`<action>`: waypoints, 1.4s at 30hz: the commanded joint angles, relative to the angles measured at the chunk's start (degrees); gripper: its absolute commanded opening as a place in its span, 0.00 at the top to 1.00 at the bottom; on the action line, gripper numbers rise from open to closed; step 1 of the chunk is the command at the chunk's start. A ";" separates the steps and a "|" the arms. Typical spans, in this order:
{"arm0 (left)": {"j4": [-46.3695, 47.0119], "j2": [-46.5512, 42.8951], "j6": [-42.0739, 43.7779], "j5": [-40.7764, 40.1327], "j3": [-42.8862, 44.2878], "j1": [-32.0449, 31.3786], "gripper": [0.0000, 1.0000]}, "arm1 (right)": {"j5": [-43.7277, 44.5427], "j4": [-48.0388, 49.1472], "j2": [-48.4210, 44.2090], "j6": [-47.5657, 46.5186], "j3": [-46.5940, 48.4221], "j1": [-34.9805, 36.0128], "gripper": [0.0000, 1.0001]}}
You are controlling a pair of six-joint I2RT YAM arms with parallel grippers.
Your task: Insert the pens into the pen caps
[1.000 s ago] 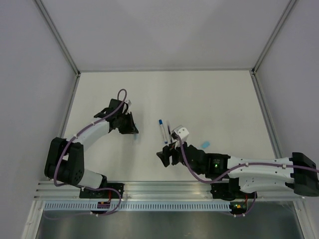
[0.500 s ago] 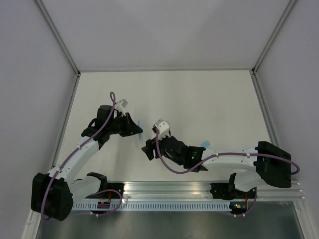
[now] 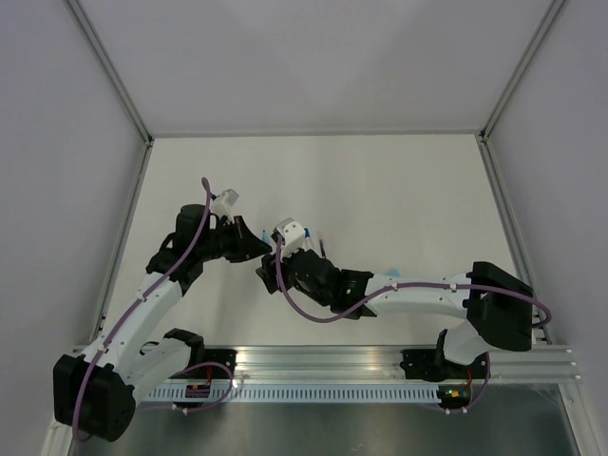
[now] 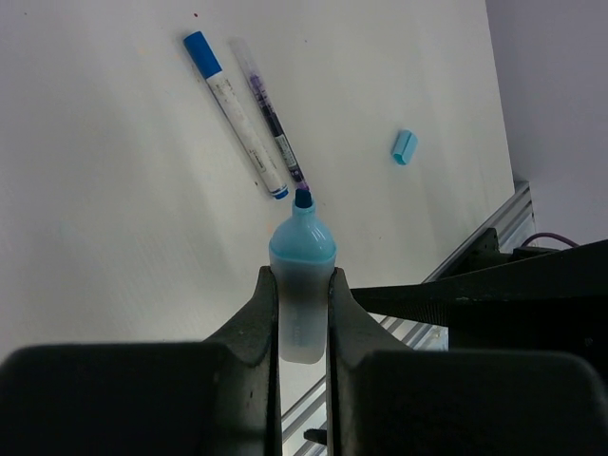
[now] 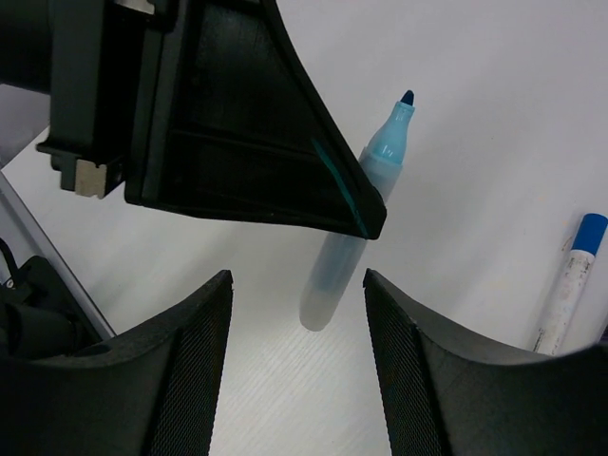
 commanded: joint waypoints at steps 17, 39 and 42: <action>3.87 -6.28 -3.51 5.25 -1.67 -0.19 0.98 | -0.61 5.27 0.05 1.33 -0.76 -2.22 0.73; 39.80 -15.96 -14.75 24.22 -12.57 -0.10 0.57 | -26.37 25.67 -13.14 12.58 -13.25 -7.50 1.00; 44.81 -16.13 -17.22 25.46 -13.80 -0.10 0.58 | -28.56 26.91 -13.15 13.81 -13.07 -7.50 1.00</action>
